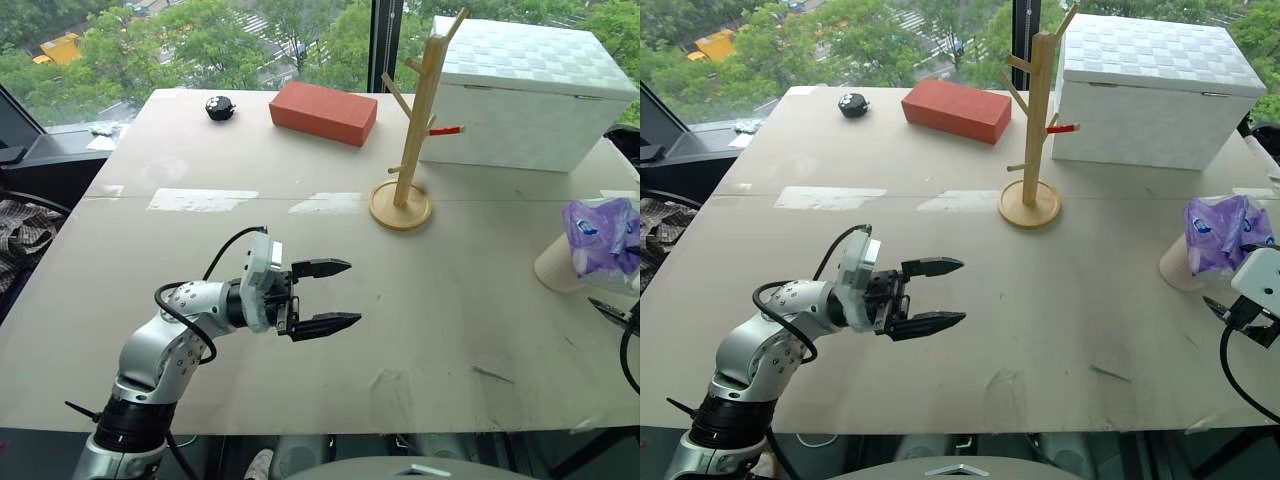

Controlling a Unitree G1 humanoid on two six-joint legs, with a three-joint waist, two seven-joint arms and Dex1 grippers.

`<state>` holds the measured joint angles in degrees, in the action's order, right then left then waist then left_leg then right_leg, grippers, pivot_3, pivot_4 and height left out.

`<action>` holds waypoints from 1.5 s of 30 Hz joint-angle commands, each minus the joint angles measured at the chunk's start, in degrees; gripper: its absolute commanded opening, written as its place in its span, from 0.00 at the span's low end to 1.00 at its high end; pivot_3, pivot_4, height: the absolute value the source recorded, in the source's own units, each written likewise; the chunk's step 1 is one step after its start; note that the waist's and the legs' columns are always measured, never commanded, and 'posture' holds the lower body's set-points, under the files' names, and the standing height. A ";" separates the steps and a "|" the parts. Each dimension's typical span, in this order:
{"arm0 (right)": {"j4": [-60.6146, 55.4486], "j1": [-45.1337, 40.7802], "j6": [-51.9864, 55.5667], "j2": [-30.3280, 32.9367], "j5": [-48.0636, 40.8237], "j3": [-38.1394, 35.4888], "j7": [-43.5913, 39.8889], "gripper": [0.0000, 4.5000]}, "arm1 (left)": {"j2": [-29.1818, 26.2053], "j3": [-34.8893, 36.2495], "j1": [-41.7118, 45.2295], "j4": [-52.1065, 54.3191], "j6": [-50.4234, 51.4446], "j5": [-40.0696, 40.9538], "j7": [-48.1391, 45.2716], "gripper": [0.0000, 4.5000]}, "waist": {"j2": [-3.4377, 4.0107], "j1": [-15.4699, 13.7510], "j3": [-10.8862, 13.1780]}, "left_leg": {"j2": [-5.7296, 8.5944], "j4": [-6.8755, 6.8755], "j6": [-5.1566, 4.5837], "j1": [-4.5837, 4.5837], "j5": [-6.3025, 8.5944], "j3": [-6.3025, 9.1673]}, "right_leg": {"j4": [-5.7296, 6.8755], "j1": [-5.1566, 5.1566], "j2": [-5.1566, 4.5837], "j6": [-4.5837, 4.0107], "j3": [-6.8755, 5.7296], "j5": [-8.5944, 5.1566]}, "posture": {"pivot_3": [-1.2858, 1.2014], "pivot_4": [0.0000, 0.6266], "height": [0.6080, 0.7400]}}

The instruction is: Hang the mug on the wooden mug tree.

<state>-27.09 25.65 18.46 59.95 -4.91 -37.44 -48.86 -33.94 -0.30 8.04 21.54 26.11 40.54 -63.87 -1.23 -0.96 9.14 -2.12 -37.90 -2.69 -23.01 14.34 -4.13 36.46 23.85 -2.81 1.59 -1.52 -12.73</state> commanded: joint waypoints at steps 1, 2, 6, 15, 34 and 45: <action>3.23 -2.60 -2.57 0.98 2.56 0.63 0.22 0.83 | 0.82 0.31 -0.62 1.37 -1.92 -0.62 0.98 1.00 | 0.01 0.08 0.00 | 0.00 0.00 0.00 0.01 0.00 -0.02 | -0.01 -0.01 0.01 0.00 0.02 0.00 | 0.52 0.24 1.00; 3.64 -3.16 -3.05 0.92 2.65 0.63 -0.20 0.73 | 0.97 0.26 -1.09 1.72 -2.09 -0.69 1.25 1.00 | 0.01 0.09 0.00 | 0.01 0.00 -0.01 0.01 0.00 -0.03 | -0.01 0.00 0.01 0.00 0.02 0.00 | 0.52 0.24 1.00; 3.08 -4.81 -2.33 0.03 1.37 -0.62 -1.99 0.33 | 1.56 -0.23 -2.52 3.03 -2.64 -1.13 2.45 1.00 | 0.00 0.14 0.00 | -0.04 0.01 0.00 0.03 0.00 0.00 | 0.00 -0.01 0.09 0.00 0.01 0.00 | 0.52 0.24 1.00; 2.20 -10.40 6.65 -0.18 -6.43 -8.59 -5.29 0.00 | 1.71 -0.42 -3.83 3.25 -3.59 -1.41 2.27 1.00 | 0.01 0.17 0.00 | -0.04 -0.04 0.00 0.07 0.00 -0.02 | 0.02 -0.04 0.08 0.01 0.03 0.01 | 0.52 0.24 1.00; 90.12 -73.70 -37.44 3.13 21.48 40.75 -0.24 0.08 | 2.81 3.39 -7.50 7.90 -5.06 1.25 7.37 1.00 | 0.31 1.23 0.16 | -0.01 -0.12 -0.02 0.06 -0.01 -0.21 | 0.11 0.02 0.13 -0.23 0.49 0.13 | 0.52 0.24 1.00; 95.20 -73.93 -40.41 8.95 15.94 37.85 -6.94 0.76 | 2.12 3.51 -5.60 7.87 -4.75 3.04 6.79 1.00 | 0.39 1.53 0.17 | 0.00 -0.21 -0.03 0.20 0.00 -0.37 | 0.30 0.00 0.10 -0.19 0.68 0.13 | 0.52 0.24 1.00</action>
<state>69.81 -48.77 -22.63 65.63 14.43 3.53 -52.79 -31.37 2.43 1.94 27.67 21.79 42.60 -56.56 -0.84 0.57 9.31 -2.13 -38.11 -2.72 -22.81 14.34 -4.50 36.76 23.85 -2.72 1.40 -0.85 -12.60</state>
